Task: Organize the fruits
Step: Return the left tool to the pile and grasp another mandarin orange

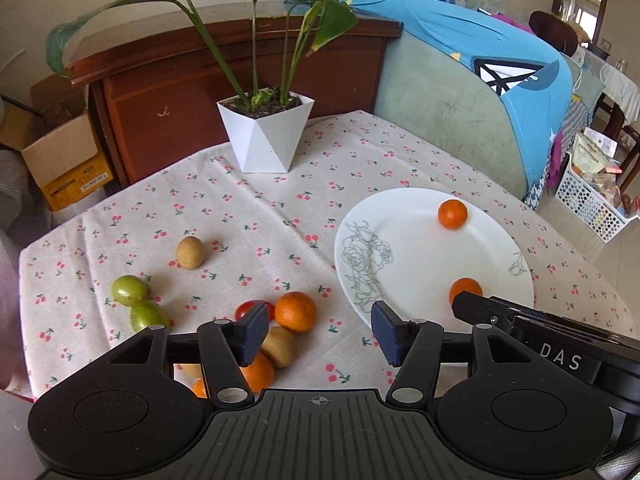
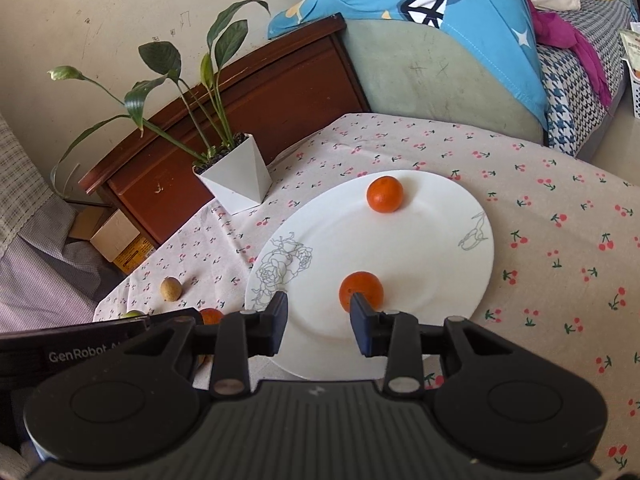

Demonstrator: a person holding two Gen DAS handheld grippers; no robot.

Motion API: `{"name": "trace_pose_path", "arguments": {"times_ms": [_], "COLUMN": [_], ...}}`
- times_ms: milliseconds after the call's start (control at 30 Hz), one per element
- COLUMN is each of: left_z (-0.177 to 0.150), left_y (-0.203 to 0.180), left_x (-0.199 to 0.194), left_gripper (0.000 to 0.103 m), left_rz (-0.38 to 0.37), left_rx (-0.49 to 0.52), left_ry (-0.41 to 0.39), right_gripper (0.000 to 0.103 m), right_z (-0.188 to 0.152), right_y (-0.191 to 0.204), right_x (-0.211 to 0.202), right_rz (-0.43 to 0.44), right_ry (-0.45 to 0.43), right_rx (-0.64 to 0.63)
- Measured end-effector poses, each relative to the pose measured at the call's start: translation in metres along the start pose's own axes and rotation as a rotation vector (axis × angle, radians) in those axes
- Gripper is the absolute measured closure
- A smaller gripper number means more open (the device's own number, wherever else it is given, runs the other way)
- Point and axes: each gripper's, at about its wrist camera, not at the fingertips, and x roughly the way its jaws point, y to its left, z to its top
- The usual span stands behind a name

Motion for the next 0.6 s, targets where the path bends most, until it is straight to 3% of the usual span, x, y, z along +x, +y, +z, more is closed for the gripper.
{"name": "trace_pose_path", "arguments": {"times_ms": [300,467,600], "left_z": [-0.011,-0.013,-0.012], "left_y": [0.033,0.05,0.074], "left_x": [-0.008,-0.016,-0.024], "left_gripper": [0.04,0.04,0.04], "left_rz": [0.081,0.086,0.129], "left_rx": [-0.057,-0.099,-0.176], "left_ry": [0.023,0.003,-0.011], "right_gripper": [0.067,0.067,0.067], "right_z": [-0.018,-0.028,-0.035], "right_y": [0.033,0.046,0.054], "right_x": [0.003,0.005,0.009], "right_rz": [0.065,0.114,0.158], "right_ry": [0.06,0.111,0.149], "right_rx": [-0.174,-0.254,-0.3]}}
